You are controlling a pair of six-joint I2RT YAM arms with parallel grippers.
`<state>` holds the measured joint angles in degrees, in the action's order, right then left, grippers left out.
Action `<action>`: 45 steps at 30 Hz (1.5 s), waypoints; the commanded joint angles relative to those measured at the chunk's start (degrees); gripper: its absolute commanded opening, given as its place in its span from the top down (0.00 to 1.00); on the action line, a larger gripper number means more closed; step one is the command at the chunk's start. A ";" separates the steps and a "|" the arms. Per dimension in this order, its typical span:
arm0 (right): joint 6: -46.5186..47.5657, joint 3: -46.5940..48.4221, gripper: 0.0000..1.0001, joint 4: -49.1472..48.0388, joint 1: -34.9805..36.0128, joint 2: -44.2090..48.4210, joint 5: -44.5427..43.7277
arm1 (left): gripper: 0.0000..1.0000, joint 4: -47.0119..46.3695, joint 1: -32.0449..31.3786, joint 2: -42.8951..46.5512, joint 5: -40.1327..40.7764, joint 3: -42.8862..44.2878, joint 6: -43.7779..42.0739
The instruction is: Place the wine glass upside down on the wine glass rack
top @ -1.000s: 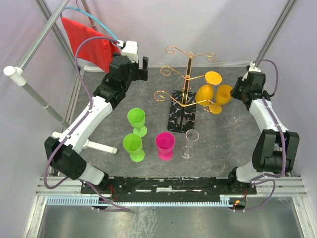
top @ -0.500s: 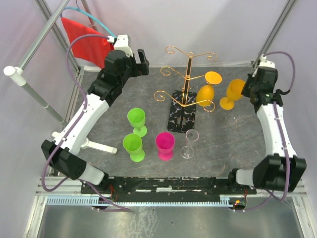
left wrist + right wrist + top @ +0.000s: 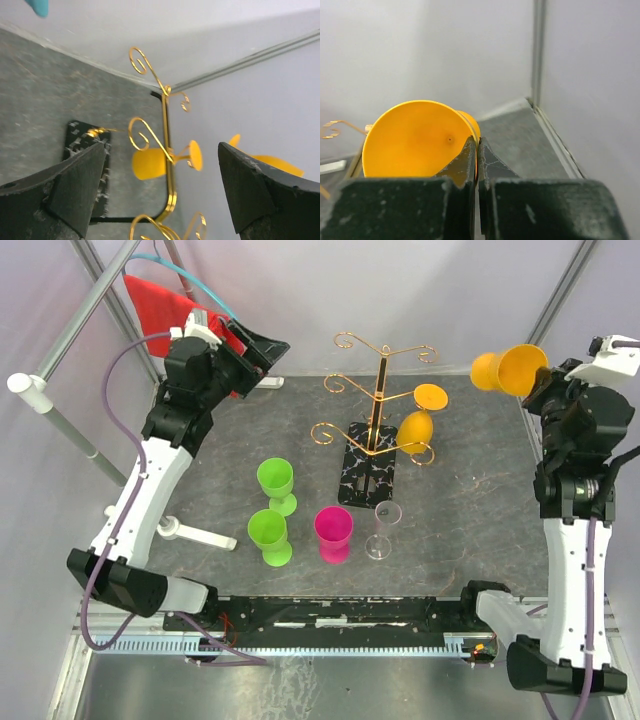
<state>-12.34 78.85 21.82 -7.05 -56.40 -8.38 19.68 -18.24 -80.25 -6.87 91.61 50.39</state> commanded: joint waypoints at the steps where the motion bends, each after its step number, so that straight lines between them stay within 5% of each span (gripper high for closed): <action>1: -1.60 2.54 0.99 -9.23 4.83 1.83 5.27 | 0.01 -8.42 1.90 5.48 -9.51 -5.20 15.13; 18: 21.88 -1.31 0.99 -36.47 44.14 -8.62 -14.91 | 0.01 -19.11 7.28 12.30 -13.45 -19.19 36.89; 35: 34.28 -5.34 0.99 -57.55 62.19 -20.78 -18.12 | 0.06 -29.04 8.02 19.08 -6.55 -34.59 58.74; 45: 35.43 -6.12 0.99 -61.85 66.06 -24.22 -19.09 | 0.14 -29.00 8.07 21.34 -5.36 -36.32 59.83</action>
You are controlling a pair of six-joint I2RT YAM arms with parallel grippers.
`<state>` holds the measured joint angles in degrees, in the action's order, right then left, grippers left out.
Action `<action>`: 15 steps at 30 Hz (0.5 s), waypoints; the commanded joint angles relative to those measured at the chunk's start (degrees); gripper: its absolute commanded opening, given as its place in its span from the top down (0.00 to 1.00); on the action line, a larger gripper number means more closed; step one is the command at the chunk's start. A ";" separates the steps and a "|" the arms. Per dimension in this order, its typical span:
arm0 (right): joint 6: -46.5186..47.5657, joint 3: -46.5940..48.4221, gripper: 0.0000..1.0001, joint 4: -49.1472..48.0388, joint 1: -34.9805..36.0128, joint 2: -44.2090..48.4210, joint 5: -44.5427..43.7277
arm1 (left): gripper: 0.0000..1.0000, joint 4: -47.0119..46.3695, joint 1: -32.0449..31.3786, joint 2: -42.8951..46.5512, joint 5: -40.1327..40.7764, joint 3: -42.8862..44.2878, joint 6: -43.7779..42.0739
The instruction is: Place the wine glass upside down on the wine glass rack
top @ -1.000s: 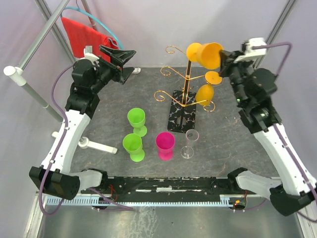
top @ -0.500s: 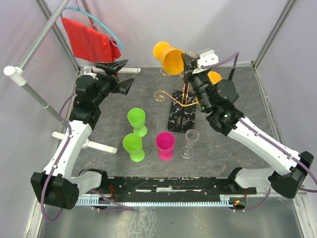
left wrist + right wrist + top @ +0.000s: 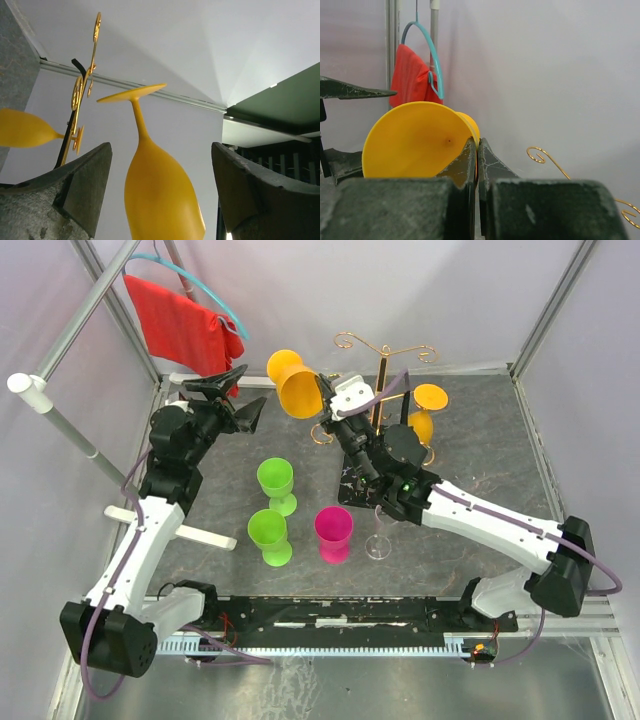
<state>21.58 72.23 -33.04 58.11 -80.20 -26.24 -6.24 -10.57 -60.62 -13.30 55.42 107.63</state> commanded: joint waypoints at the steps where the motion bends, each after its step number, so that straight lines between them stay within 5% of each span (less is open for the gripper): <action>1: 1.51 0.48 0.99 -7.45 1.19 -0.78 -1.27 | 0.15 -3.08 0.38 1.73 1.09 -0.20 2.53; 15: 3.92 2.47 0.99 -12.80 5.53 -6.80 -0.32 | 0.24 -3.95 0.42 2.25 0.14 -2.19 2.60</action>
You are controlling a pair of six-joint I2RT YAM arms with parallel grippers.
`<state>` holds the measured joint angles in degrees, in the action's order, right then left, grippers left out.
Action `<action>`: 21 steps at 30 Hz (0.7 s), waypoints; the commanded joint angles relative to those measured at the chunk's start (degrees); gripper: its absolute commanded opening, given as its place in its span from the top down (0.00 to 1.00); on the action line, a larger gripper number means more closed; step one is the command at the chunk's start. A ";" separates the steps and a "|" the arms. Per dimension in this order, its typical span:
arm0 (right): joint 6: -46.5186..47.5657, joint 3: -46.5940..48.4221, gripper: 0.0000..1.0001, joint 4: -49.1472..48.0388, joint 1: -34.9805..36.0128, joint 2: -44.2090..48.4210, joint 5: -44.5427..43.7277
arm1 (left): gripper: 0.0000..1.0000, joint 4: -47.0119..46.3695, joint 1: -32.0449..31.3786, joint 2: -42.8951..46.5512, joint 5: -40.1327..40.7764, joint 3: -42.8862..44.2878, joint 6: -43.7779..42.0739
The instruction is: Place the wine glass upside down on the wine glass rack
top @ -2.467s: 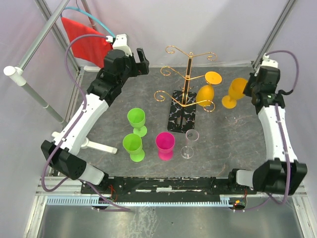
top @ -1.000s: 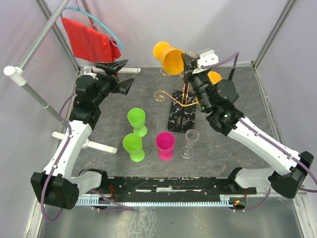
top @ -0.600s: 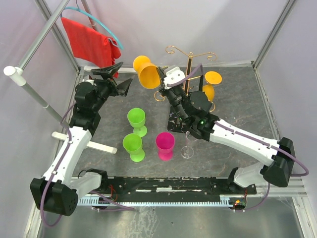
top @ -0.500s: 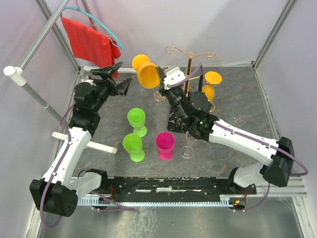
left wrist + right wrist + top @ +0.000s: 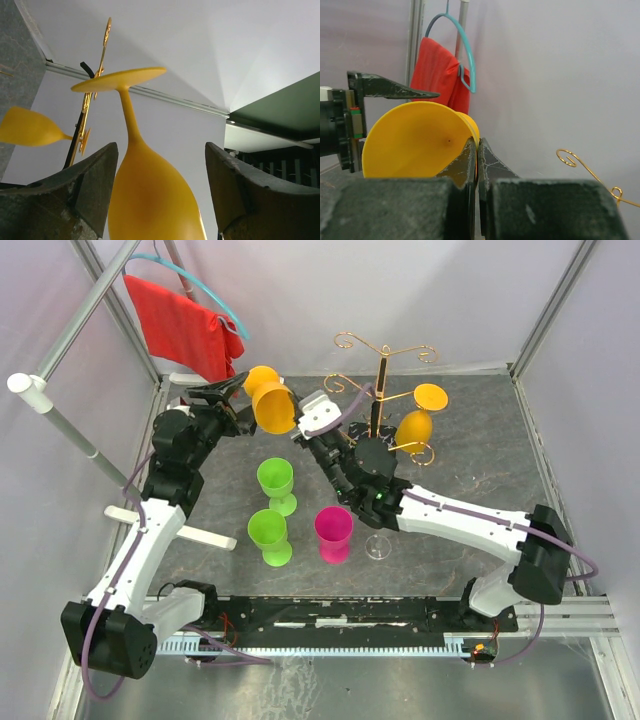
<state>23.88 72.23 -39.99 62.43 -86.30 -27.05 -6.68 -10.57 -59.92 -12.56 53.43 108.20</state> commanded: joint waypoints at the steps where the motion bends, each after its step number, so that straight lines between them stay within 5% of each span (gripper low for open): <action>1: 1.75 2.48 0.99 -6.38 1.50 -0.99 0.57 | 0.25 -3.52 0.40 1.63 -0.62 -0.33 2.01; 17: 4.04 3.55 0.99 -8.67 5.02 -2.67 2.02 | 0.48 -6.16 0.38 2.00 -1.24 -2.84 3.00; 21: 4.77 3.78 0.99 -7.24 5.35 -2.90 1.08 | 0.65 -8.03 0.43 1.65 -1.37 -3.45 3.37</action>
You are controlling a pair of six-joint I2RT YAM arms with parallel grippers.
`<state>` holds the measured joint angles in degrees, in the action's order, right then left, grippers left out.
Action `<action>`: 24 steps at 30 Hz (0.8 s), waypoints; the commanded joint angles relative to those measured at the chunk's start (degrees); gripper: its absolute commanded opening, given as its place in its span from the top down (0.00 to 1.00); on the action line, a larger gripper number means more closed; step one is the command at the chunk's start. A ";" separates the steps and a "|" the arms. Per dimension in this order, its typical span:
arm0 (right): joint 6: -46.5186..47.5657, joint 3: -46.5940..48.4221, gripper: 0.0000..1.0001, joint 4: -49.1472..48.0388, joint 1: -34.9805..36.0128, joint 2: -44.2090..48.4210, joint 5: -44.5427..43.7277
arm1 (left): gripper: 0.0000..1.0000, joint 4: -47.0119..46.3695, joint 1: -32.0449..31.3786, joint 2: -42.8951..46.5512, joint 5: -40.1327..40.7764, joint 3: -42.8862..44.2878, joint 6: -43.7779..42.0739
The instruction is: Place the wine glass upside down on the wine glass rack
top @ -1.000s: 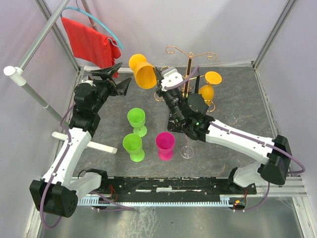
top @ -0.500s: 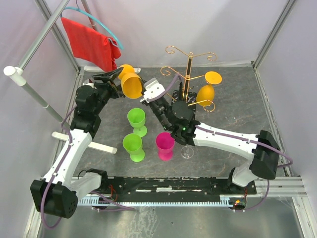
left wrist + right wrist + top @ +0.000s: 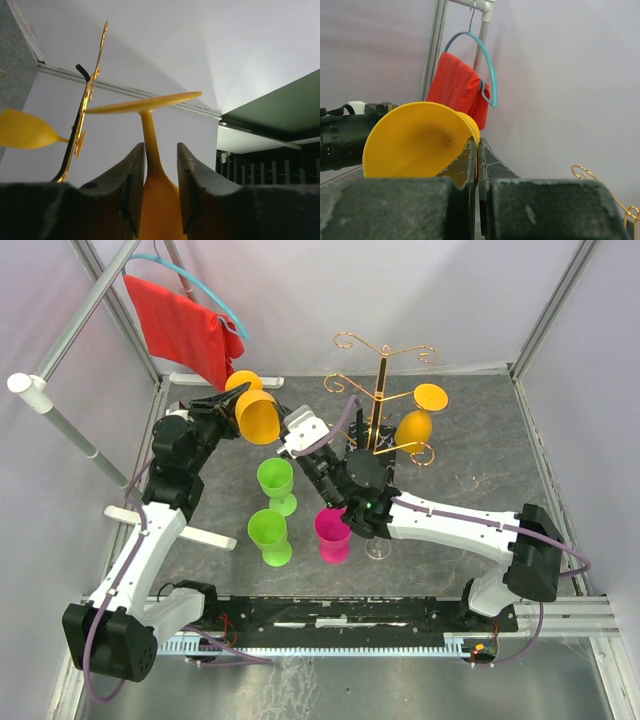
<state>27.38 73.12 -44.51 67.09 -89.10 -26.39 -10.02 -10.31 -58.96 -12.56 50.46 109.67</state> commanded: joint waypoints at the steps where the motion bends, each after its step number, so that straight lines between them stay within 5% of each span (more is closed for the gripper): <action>1: 1.56 2.85 0.99 -2.56 0.75 -0.15 0.10 | 0.69 -4.90 0.17 0.62 -1.45 -0.43 1.87; 4: 2.05 2.48 0.98 -2.53 1.01 -0.28 -1.03 | 0.85 -5.77 0.13 0.15 -1.89 -0.29 1.75; 8: 2.30 1.18 0.95 -2.64 1.29 0.49 -1.38 | 0.95 -8.45 0.11 -1.04 -2.34 -0.27 1.57; 13: 2.28 -0.64 0.91 -3.22 1.38 1.75 -1.75 | 0.97 -12.90 0.15 -2.98 -3.01 -0.15 1.36; 24: 1.90 -7.96 0.54 -1.60 1.64 7.24 -4.84 | 0.97 -22.73 1.17 -10.80 -3.41 7.19 -4.27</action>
<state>29.54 66.96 -45.19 68.14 -85.69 -29.71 -24.08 -9.80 -66.96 -14.15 51.42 109.56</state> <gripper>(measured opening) 0.415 0.132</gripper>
